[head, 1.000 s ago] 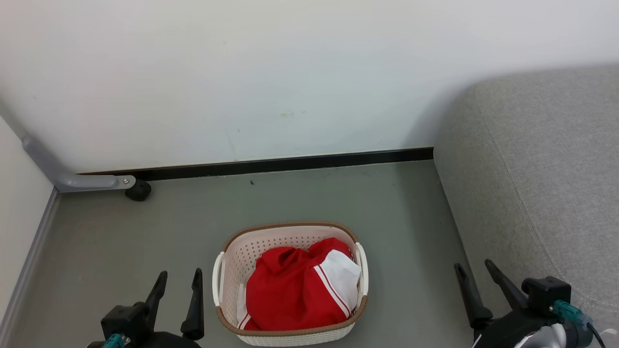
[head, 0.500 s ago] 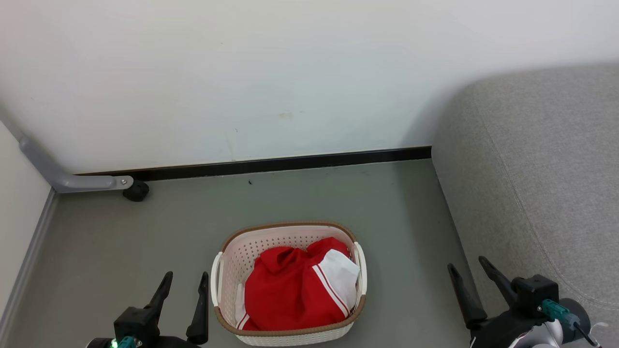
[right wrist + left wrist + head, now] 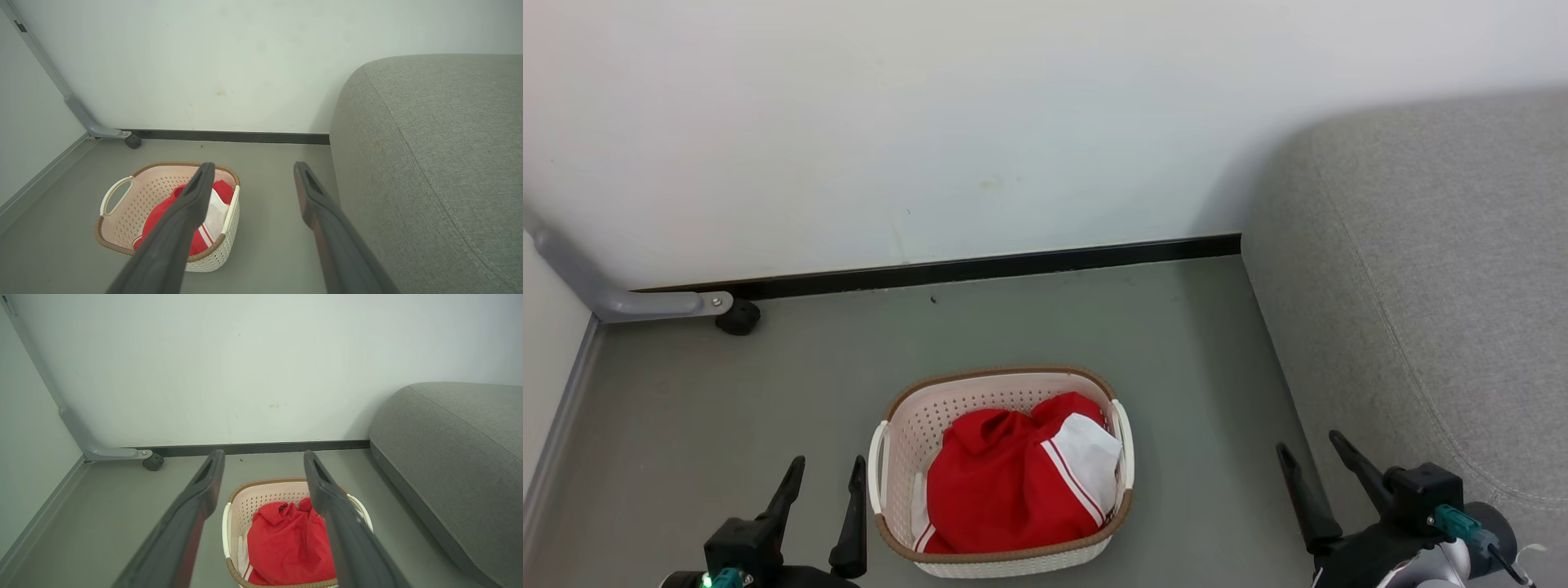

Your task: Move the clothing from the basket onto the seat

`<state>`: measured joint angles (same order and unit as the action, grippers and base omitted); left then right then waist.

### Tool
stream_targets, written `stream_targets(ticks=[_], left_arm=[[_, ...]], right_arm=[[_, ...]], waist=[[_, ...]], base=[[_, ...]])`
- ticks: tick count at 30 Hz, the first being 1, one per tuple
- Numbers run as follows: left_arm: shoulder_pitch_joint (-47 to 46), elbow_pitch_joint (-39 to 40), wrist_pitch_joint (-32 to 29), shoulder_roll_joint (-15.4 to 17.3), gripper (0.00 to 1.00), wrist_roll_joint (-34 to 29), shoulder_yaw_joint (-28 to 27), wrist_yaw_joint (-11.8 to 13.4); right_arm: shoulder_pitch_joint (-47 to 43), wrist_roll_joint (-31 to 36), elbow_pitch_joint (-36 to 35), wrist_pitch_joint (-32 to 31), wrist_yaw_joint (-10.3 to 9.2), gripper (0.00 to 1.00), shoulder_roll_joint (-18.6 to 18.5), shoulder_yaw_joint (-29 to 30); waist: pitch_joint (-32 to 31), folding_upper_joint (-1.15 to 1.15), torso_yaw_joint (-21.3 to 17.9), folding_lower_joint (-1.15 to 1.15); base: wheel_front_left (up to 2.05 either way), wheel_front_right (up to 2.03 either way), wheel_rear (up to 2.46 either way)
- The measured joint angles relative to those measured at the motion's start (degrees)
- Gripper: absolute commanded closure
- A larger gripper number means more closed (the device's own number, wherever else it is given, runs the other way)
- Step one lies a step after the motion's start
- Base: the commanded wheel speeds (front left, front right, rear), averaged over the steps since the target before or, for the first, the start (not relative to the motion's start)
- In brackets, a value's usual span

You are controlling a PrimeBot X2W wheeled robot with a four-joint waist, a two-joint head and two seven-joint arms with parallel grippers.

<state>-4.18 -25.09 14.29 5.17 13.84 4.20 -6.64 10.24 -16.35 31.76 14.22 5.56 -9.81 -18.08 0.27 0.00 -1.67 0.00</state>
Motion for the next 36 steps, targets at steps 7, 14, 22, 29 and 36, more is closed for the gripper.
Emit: stream_targets(ticks=[7,14,22,29,36], left_arm=[[0.0,1.4,0.0,-0.2,0.00,-0.4,-0.1,-0.4],[-1.5,2.6,0.0,-0.3,0.00,-0.4,0.6,-0.4],[-6.7,3.4,0.0,-0.8,0.00,-0.4,2.3,-0.5],[-11.0,2.6,0.0,-0.7,0.00,-0.4,4.1,-0.5],[-15.7,-0.1,0.0,1.0,0.00,0.2,6.0,-0.5]], right_arm=[[0.0,0.9,-1.4,0.0,0.08,0.00,0.6,0.3],[1.7,1.9,-3.7,0.0,0.19,0.00,1.3,0.7],[4.6,2.8,-6.2,0.0,0.27,0.00,2.3,1.0],[7.5,3.4,-8.0,0.0,0.51,0.00,3.2,1.0],[10.3,4.3,-9.7,0.1,0.57,0.00,3.7,1.1]], waist=[[2.1,0.00,-1.0,0.00],[5.7,0.00,-2.3,0.00],[11.3,0.00,-4.1,0.01],[16.7,0.00,-5.9,0.01],[22.4,0.00,-7.9,0.01]], base=[[0.00,0.00,0.00],[0.00,0.00,0.00],[0.00,0.00,0.00],[0.00,0.00,0.00],[0.00,0.00,0.00]])
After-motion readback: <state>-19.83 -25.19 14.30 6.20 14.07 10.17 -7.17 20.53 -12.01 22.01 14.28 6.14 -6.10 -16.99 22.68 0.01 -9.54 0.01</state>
